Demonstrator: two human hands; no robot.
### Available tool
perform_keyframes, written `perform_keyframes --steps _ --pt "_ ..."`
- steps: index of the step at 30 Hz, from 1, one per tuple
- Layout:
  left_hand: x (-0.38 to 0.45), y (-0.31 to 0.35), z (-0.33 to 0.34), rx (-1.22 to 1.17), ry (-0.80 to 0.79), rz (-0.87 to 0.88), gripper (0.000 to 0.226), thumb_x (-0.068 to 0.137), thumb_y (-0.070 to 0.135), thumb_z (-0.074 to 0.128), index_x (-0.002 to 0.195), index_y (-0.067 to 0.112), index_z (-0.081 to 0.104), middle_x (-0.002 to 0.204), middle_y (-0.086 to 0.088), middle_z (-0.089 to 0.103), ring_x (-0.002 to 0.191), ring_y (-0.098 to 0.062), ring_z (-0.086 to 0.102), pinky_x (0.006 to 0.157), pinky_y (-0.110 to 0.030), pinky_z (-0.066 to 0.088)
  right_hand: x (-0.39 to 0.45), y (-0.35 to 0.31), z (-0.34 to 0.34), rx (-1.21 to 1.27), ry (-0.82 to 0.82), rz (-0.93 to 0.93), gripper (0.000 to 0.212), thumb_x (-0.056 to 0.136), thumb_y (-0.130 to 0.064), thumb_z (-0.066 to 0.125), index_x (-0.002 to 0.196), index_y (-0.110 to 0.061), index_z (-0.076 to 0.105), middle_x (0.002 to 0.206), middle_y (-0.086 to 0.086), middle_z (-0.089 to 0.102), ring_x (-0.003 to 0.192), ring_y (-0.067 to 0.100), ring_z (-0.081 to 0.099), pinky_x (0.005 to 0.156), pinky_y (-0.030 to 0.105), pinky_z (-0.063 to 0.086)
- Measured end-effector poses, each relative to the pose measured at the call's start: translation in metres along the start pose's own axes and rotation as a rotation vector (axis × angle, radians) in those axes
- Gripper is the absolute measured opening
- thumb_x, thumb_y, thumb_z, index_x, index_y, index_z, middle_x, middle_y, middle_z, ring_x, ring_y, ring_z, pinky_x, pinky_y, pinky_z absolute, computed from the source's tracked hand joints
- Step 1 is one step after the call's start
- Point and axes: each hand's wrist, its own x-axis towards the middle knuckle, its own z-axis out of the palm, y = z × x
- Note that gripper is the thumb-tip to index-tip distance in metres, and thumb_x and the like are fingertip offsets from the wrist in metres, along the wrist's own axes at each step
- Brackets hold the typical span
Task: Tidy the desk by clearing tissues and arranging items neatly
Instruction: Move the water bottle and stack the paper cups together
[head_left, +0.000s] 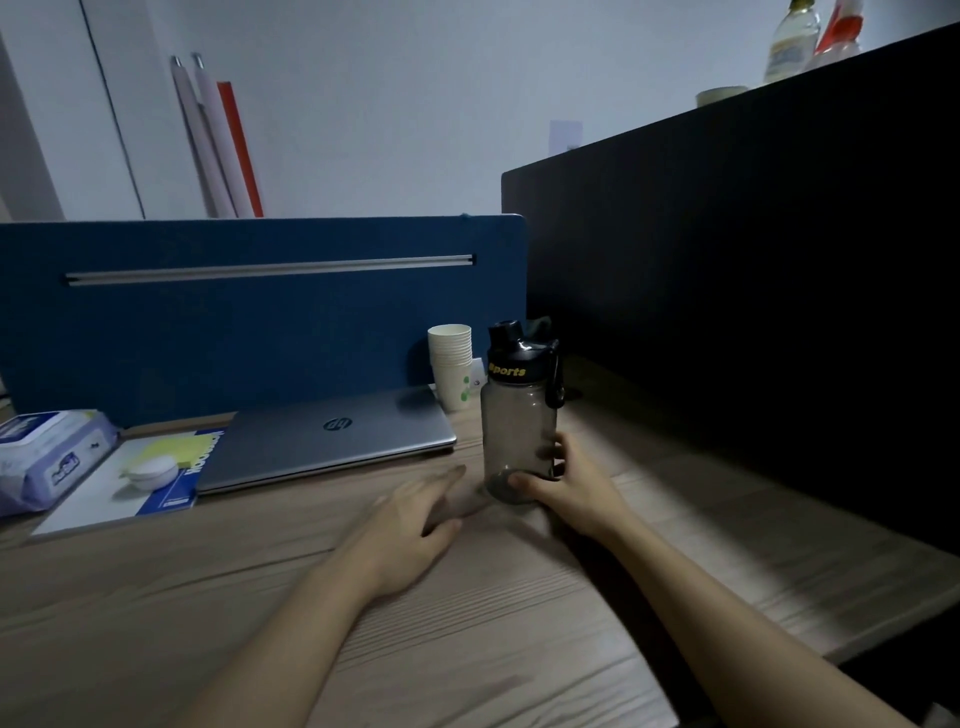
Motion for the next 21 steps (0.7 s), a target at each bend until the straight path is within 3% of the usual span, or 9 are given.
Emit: perform_keyframes --steps 3,7,10,21 --pt "0.001 -0.025 -0.007 0.021 0.079 -0.074 0.068 0.084 0.054 0.04 0.149 0.041 0.029 0.155 0.017 0.035 0.141 -0.002 0.029 0.116 -0.038 0.029 0.016 0.004 0.004 -0.011 0.019 0.017 0.095 0.051 -0.071 0.074 0.13 -0.029 0.045 0.117 -0.014 0.06 0.097 0.003 0.063 0.084 0.03 0.054" --pt "0.005 -0.056 -0.021 0.13 0.144 -0.155 0.058 0.093 0.038 0.049 0.149 0.034 0.035 0.156 0.013 0.035 0.145 -0.008 0.025 0.116 -0.035 0.023 0.037 0.006 0.01 -0.033 0.061 0.031 0.086 0.063 -0.059 0.08 0.134 -0.028 0.043 0.114 -0.015 0.058 0.099 0.004 0.06 0.077 0.022 0.048" --pt "0.015 -0.067 -0.027 0.172 0.166 -0.192 0.052 0.095 0.032 0.052 0.146 0.029 0.043 0.153 0.009 0.041 0.142 -0.01 0.033 0.115 -0.033 0.024 0.059 0.01 0.017 -0.059 0.093 0.04 0.076 0.068 -0.052 0.081 0.132 -0.025 0.049 0.117 -0.008 0.064 0.102 0.01 0.063 0.083 0.029 0.05" --pt "0.056 -0.093 -0.024 0.226 0.194 -0.188 0.042 0.096 0.038 0.05 0.137 0.031 0.054 0.144 0.012 0.052 0.133 -0.009 0.045 0.109 -0.033 0.033 0.145 0.022 0.04 -0.14 0.187 0.113 0.052 0.071 -0.054 0.079 0.111 -0.032 0.055 0.095 -0.012 0.06 0.088 0.011 0.056 0.075 0.033 0.046"
